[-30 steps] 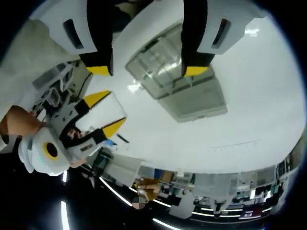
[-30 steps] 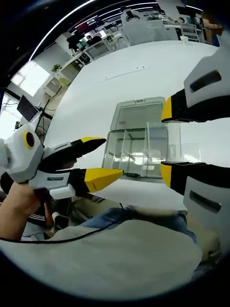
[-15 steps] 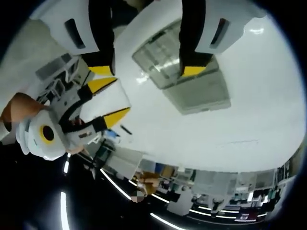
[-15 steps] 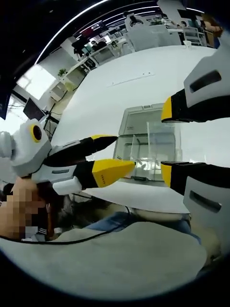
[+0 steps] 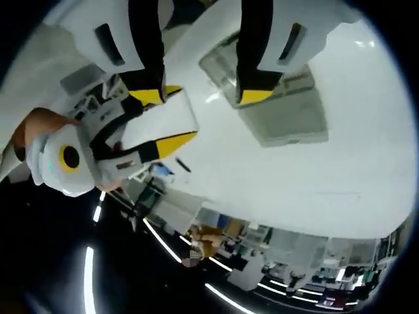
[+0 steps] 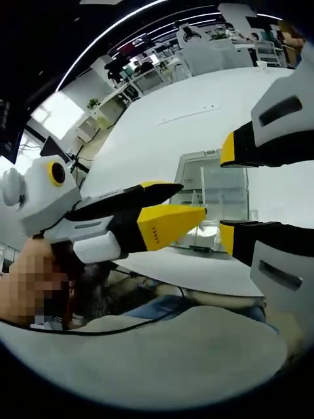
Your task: Insert the divider into the dual guide fixture by aligning both edges with the guide slots and pushing it downward to the bottom, including one-sided entry, uneven engagement, binding, and posture correction.
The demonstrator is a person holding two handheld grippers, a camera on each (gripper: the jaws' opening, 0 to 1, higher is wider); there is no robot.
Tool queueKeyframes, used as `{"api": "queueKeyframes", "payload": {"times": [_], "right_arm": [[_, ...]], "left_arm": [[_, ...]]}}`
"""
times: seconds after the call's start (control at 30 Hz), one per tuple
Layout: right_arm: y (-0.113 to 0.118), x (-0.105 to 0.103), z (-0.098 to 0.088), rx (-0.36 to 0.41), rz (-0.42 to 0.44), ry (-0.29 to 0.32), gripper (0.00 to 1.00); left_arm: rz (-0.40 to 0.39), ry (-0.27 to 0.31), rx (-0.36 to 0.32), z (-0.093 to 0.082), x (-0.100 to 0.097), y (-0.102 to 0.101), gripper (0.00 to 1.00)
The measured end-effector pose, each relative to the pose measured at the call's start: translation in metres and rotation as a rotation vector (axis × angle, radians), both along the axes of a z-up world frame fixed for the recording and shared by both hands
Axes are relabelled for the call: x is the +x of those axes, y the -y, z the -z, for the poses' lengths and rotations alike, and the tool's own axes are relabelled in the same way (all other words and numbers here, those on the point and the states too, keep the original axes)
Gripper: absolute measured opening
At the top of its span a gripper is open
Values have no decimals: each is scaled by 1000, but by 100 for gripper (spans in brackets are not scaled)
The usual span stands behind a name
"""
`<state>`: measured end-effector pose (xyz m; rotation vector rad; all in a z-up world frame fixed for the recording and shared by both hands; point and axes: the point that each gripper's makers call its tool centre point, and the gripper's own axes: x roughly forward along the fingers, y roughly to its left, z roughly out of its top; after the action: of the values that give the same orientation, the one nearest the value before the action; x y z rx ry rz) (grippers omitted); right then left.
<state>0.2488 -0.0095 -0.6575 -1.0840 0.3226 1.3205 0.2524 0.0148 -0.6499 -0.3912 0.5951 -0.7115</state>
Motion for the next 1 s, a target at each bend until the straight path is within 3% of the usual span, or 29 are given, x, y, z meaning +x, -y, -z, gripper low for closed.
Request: {"api": "queueKeyframes", "payload": {"times": [0.47, 1.0], "right_arm": [[-11, -3, -6, 32, -20, 19, 27], [-19, -6, -10, 51, -42, 38, 27]], "left_arm": [[-32, -49, -84, -2, 2, 1, 21], [-40, -94, -125, -1, 3, 2, 8]]}}
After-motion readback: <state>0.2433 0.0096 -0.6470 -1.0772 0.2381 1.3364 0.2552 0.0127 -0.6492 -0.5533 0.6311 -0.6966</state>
